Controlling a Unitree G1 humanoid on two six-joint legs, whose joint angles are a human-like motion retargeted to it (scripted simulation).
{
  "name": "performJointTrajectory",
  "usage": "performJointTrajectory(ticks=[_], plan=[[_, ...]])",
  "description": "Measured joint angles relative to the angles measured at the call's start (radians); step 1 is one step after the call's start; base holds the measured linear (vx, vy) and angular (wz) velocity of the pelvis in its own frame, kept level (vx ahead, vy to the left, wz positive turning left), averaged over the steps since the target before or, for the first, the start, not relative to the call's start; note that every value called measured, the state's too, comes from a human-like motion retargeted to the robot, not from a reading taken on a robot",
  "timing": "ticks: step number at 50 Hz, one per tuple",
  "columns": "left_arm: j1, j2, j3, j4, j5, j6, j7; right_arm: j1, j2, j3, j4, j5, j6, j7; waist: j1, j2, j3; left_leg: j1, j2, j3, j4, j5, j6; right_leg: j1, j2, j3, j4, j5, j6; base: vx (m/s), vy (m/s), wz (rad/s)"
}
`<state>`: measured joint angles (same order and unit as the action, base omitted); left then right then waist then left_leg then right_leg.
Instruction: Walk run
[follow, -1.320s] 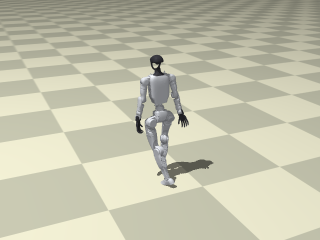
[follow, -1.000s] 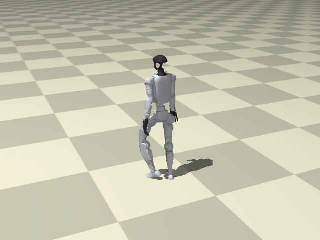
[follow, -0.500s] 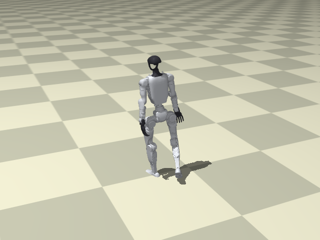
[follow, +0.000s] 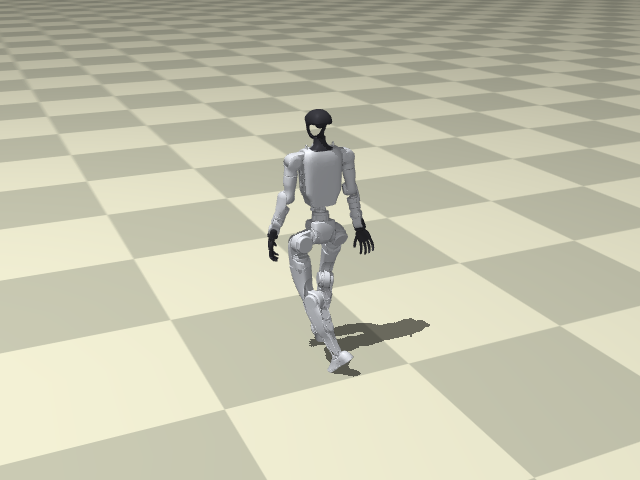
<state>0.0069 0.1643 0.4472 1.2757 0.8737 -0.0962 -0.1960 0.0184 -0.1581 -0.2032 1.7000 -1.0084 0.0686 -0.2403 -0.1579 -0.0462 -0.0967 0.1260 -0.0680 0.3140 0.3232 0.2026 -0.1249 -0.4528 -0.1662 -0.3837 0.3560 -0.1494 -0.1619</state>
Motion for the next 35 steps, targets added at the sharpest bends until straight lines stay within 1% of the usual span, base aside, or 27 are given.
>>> performJointTrajectory(ticks=[1,2,3,5,7,8,10,12,15,17,20,22,24,25,27,28,29,30,32,33,35], plan=[[0.012,-0.003,-0.003,0.031,0.013,0.011,0.001,-0.014,-0.005,0.003,-0.004,-0.002,0.0,0.006,0.016,-0.018,-0.002,-0.031,-0.004,0.03,0.098,0.059,0.015,0.047,-0.025,-0.026,-0.024,-0.012,0.009,0.95,-0.18,0.11],[0.023,-0.006,-0.008,0.06,0.026,0.023,0.004,-0.028,-0.009,0.004,-0.011,-0.003,0.001,0.012,0.029,-0.035,-0.003,-0.065,-0.001,0.058,0.197,0.092,0.032,0.09,-0.048,-0.049,-0.043,-0.023,0.018,0.87,-0.16,0.32],[0.031,-0.007,-0.016,0.086,0.038,0.035,0.008,-0.042,-0.014,0.0,-0.022,-0.004,0.003,0.015,0.04,-0.052,0.0,-0.103,0.015,0.079,0.298,0.077,0.051,0.128,-0.069,-0.064,-0.056,-0.035,0.029,0.71,-0.12,0.45],[0.043,-0.011,-0.017,0.13,0.059,0.052,0.025,-0.075,-0.019,0.001,-0.055,-0.002,0.016,0.007,0.069,-0.078,0.013,-0.186,0.089,0.161,0.489,-0.027,0.1,0.189,-0.076,-0.046,-0.082,-0.054,0.049,0.62,-0.11,0.32],[0.058,-0.011,-0.006,0.164,0.064,0.06,0.034,-0.114,-0.019,0.017,-0.089,0.008,0.028,-0.018,0.096,-0.074,0.024,-0.283,0.172,0.199,0.589,-0.094,0.133,0.255,-0.053,-0.082,-0.132,-0.06,0.058,0.68,-0.14,-0.05],[0.067,-0.013,0.002,0.177,0.065,0.064,0.034,-0.135,-0.02,0.025,-0.105,0.013,0.031,-0.031,0.113,-0.066,0.027,-0.337,0.191,0.196,0.6,-0.118,0.13,0.284,-0.031,-0.098,-0.162,-0.062,0.06,0.73,-0.15,-0.24],[0.091,-0.018,0.022,0.201,0.064,0.073,0.036,-0.171,-0.02,0.031,-0.137,0.016,0.025,-0.051,0.146,-0.052,0.025,-0.434,0.205,0.184,0.562,-0.167,0.097,0.332,0.011,-0.093,-0.211,-0.068,0.068,0.66,-0.14,-0.34],[0.11,-0.02,0.042,0.226,0.056,0.084,0.037,-0.201,-0.015,0.029,-0.177,0.017,0.01,-0.051,0.183,-0.034,0.027,-0.525,0.196,0.155,0.459,-0.204,0.079,0.385,0.058,-0.096,-0.256,-0.078,0.075,0.53,-0.11,-0.34],[0.122,-0.02,0.059,0.269,0.037,0.111,0.035,-0.233,-0.008,0.027,-0.248,0.023,-0.017,-0.041,0.221,-0.005,0.039,-0.605,0.181,0.14,0.214,-0.237,0.097,0.468,0.121,-0.107,-0.304,-0.106,0.093,0.71,-0.08,-0.19],[0.121,-0.021,0.073,0.291,0.038,0.13,0.026,-0.243,-0.003,0.036,-0.292,0.036,-0.034,-0.047,0.243,0.007,0.05,-0.642,0.152,0.085,0.038,-0.237,0.101,0.524,0.153,-0.103,-0.324,-0.127,0.108,0.66,-0.05,-0.21],[0.123,-0.022,0.079,0.299,0.056,0.138,-0.001,-0.247,0.0,0.048,-0.328,0.047,-0.058,-0.064,0.255,0.001,0.045,-0.702,0.102,-0.019,-0.145,-0.242,0.122,0.583,0.159,-0.111,-0.333,-0.16,0.141,0.77,-0.03,0.0],[0.123,-0.018,0.084,0.293,0.066,0.139,-0.016,-0.243,0.011,0.061,-0.332,0.043,-0.068,-0.061,0.252,-0.001,0.04,-0.717,0.083,-0.045,-0.171,-0.245,0.116,0.61,0.165,-0.094,-0.319,-0.178,0.168,0.81,-0.04,-0.07],[0.12,-0.016,0.089,0.283,0.071,0.14,-0.016,-0.227,0.018,0.069,-0.323,0.032,-0.082,-0.043,0.257,-0.006,0.034,-0.718,0.072,-0.059,-0.124,-0.21,0.158,0.634,0.165,-0.065,-0.297,-0.175,0.202,0.72,-0.03,-0.24],[0.119,-0.015,0.091,0.279,0.071,0.141,-0.014,-0.214,0.018,0.071,-0.315,0.025,-0.092,-0.032,0.266,-0.009,0.028,-0.713,0.069,-0.049,-0.092,-0.198,0.176,0.647,0.163,-0.054,-0.284,-0.164,0.224,0.95,0.03,-0.65],[0.116,-0.014,0.1,0.275,0.062,0.142,-0.007,-0.179,0.012,0.07,-0.284,0.0,-0.105,-0.018,0.307,-0.018,0.02,-0.696,0.115,-0.008,-0.038,-0.173,0.163,0.667,0.147,-0.016,-0.24,-0.102,0.266,1.06,0.07,-0.94],[0.11,-0.014,0.111,0.272,0.054,0.142,-0.003,-0.164,0.014,0.069,-0.262,-0.014,-0.102,-0.023,0.315,-0.023,0.016,-0.698,0.136,0.0,0.011,-0.194,0.167,0.666,0.138,-0.004,-0.209,-0.054,0.281,1.03,0.05,-0.85],[0.104,-0.015,0.12,0.268,0.043,0.141,-0.002,-0.149,0.018,0.069,-0.237,-0.024,-0.091,-0.036,0.317,-0.025,0.013,-0.688,0.142,-0.023,0.037,-0.218,0.174,0.658,0.129,0.009,-0.162,0.014,0.284,0.86,0.0,-0.7],[0.1,-0.016,0.128,0.262,0.031,0.141,-0.003,-0.133,0.023,0.07,-0.211,-0.031,-0.076,-0.053,0.315,-0.025,0.011,-0.673,0.139,-0.062,0.051,-0.243,0.182,0.646,0.122,0.022,-0.107,0.093,0.282,0.77,-0.02,-0.49],[0.089,-0.012,0.127,0.246,-0.001,0.137,-0.017,-0.106,0.024,0.075,-0.16,-0.031,-0.045,-0.077,0.295,0.006,0.002,-0.591,0.175,-0.007,0.023,-0.292,0.21,0.596,0.124,0.019,0.049,0.26,0.269,0.89,0.02,-0.4],[0.082,-0.009,0.122,0.237,-0.019,0.132,-0.024,-0.096,0.021,0.082,-0.139,-0.029,-0.031,-0.083,0.287,0.02,0.001,-0.555,0.193,0.006,0.006,-0.307,0.211,0.561,0.12,0.012,0.145,0.325,0.265,0.91,0.04,-0.63],[0.058,0.006,0.11,0.22,-0.051,0.122,-0.028,-0.083,0.017,0.094,-0.12,-0.033,-0.01,-0.088,0.271,0.042,0.009,-0.493,0.225,0.031,-0.013,-0.341,0.198,0.476,0.083,-0.014,0.336,0.353,0.234,0.76,0.03,-0.87]])
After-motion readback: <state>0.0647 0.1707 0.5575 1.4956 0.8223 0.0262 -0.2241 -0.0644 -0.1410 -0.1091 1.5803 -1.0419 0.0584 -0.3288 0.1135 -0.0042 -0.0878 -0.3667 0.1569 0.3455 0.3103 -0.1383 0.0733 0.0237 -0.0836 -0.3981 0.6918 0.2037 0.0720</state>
